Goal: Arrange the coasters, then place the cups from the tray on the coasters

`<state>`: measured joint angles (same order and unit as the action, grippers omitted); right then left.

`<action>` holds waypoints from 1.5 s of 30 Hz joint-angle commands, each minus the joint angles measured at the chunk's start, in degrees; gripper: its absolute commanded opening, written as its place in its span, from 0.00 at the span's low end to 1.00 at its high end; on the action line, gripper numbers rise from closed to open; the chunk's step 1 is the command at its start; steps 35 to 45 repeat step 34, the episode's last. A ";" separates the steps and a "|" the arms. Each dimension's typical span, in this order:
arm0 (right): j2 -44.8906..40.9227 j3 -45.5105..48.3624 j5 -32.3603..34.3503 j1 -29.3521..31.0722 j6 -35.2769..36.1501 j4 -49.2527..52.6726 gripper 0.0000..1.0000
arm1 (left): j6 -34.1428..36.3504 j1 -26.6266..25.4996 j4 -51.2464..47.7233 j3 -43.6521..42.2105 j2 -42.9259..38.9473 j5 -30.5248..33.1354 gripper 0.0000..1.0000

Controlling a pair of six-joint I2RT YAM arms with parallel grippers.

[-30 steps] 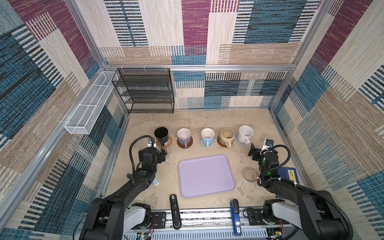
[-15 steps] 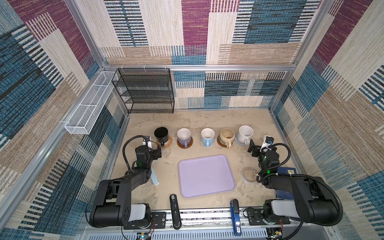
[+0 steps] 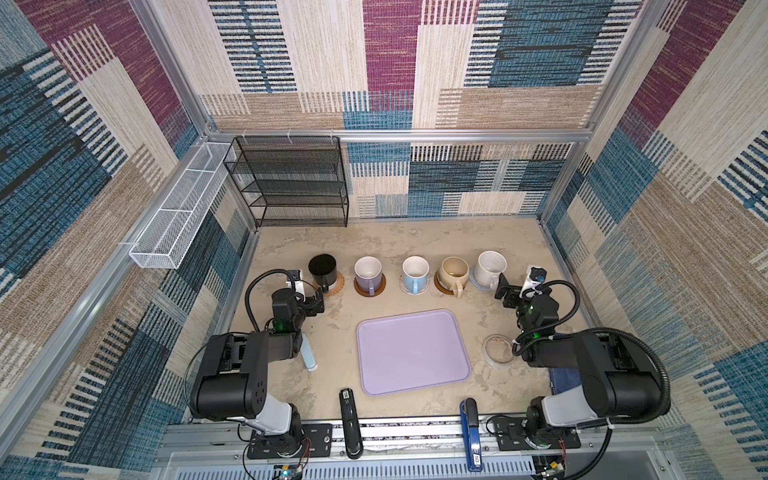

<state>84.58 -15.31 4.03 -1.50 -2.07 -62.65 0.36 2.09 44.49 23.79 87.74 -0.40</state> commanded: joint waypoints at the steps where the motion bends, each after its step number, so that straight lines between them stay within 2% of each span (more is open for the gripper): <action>1: 0.79 0.50 -2.86 0.00 0.90 -3.89 1.00 | -0.04 0.29 2.37 0.37 0.27 -1.78 0.98; 10: 3.48 3.93 -4.74 0.09 2.06 -12.20 1.00 | 0.95 0.29 -0.19 2.09 0.77 -4.35 0.98; 45: 3.32 3.75 -4.63 0.12 2.07 -11.60 1.00 | 0.61 0.37 0.38 1.78 0.73 -3.84 0.99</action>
